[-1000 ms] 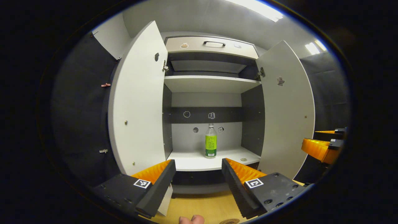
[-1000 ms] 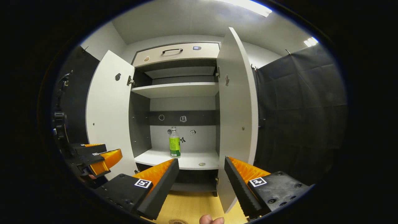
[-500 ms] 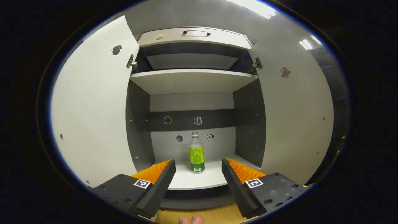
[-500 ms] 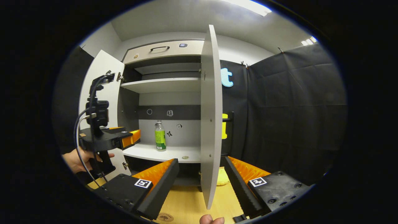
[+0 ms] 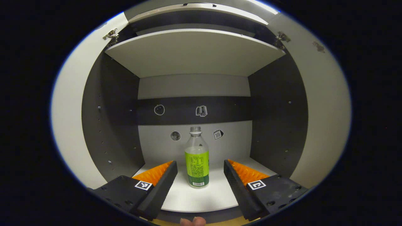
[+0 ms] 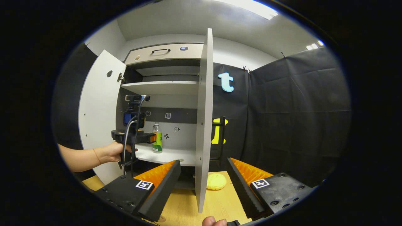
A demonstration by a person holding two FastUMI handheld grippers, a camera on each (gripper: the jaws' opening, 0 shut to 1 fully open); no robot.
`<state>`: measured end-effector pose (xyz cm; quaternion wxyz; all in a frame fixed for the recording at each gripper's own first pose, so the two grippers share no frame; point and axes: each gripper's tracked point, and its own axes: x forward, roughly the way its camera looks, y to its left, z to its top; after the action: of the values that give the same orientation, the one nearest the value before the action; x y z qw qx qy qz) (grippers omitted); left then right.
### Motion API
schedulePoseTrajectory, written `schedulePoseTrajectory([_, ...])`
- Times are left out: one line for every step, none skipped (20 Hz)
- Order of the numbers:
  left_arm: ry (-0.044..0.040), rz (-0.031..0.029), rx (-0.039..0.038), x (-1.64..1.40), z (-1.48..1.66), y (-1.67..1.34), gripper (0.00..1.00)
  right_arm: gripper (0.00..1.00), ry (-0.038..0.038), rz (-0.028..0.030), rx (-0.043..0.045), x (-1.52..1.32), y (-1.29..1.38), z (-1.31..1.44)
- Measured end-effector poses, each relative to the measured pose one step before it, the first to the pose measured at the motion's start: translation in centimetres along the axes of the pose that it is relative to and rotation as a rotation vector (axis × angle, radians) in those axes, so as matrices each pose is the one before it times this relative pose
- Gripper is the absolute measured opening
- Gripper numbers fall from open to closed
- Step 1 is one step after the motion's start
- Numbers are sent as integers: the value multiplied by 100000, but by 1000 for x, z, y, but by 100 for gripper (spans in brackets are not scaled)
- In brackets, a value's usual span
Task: Grasp the bottle in the cabinet with the left hand and place it on the coaster, then close the right door with the right hand and the left door with the left hand.
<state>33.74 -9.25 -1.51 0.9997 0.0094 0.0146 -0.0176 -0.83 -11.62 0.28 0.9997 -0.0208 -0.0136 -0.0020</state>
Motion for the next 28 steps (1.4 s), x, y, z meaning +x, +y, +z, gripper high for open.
schedulePoseTrajectory([615,948,-523,1104,-387,186,95,98,102,-286,401,212,-259,47])
schedulePoseTrajectory([374,989,-587,1006,-178,242,95,98,56,-141,-98,235,-274,-31])
schedulePoseTrajectory([348,590,-1189,1071,-224,69,95,98,-3,-353,-538,126,-196,20])
schedulePoseTrajectory([180,-210,-1828,976,-249,-165,95,98,-29,-368,-542,133,-228,-11])
schedulePoseTrajectory([-144,-523,-1795,880,-197,-175,95,98,-18,-494,-392,58,-198,3])
schedulePoseTrajectory([355,403,-838,789,-91,94,95,98,-2,-313,-144,28,-165,28])
schedulePoseTrajectory([422,401,328,731,-256,142,95,98,-235,-272,30,56,-165,-24])
schedulePoseTrajectory([569,775,999,875,-246,222,95,98,-233,-732,-321,19,-329,-91])
schedulePoseTrajectory([291,381,870,814,-273,24,95,98,-261,-997,-716,26,-402,-7])
schedulePoseTrajectory([256,347,647,659,-166,42,95,98,-141,-1173,-736,113,-437,-35])
schedulePoseTrajectory([248,47,528,660,-160,-42,95,98,65,-1290,-406,62,-471,-61])
schedulePoseTrajectory([223,507,516,453,-40,67,94,98,100,-1036,107,-2,-420,-12])
schedulePoseTrajectory([45,248,311,411,-94,99,95,98,34,-1136,205,-8,-386,21])
schedulePoseTrajectory([382,161,137,441,-118,93,95,98,-110,-1290,138,32,-364,14])
schedulePoseTrajectory([26,278,-980,-526,111,-28,91,98,-374,-1080,-51,9,-315,85])
schedulePoseTrajectory([-373,-2057,-1433,190,98,-402,85,98,-839,-868,-274,-10,-288,149])
schedulePoseTrajectory([0,-1545,-1260,-23,-28,-140,78,98,-630,-128,-335,-7,-73,144])
schedulePoseTrajectory([-240,-126,-205,-246,205,165,78,98,-20,427,-335,8,36,27])
schedulePoseTrajectory([-410,-15,660,-260,258,92,77,98,179,632,-36,123,31,9])
schedulePoseTrajectory([-614,-613,802,-622,406,-125,77,98,265,774,687,132,33,68])
schedulePoseTrajectory([-706,-1287,1034,-1098,496,-232,77,97,94,990,1415,144,139,107])
schedulePoseTrajectory([-1025,-1470,1367,-1275,527,-153,77,97,471,848,1500,157,274,25])
schedulePoseTrajectory([-910,-1855,1667,-1302,520,-253,77,97,679,615,1182,119,200,-102])
schedulePoseTrajectory([-879,-1390,1357,-1373,410,-165,77,98,525,499,848,90,255,-152])
schedulePoseTrajectory([-774,-1850,683,-1356,270,-279,78,98,294,548,525,-36,292,-95])
schedulePoseTrajectory([-587,-1699,-199,-1580,239,-285,78,98,209,837,370,28,423,-66])
schedulePoseTrajectory([-351,-1994,-1027,-1677,104,-446,77,98,471,1165,382,-74,433,-133])
schedulePoseTrajectory([-423,-1564,-1146,-1708,123,-369,77,98,392,1296,532,-72,530,-50])
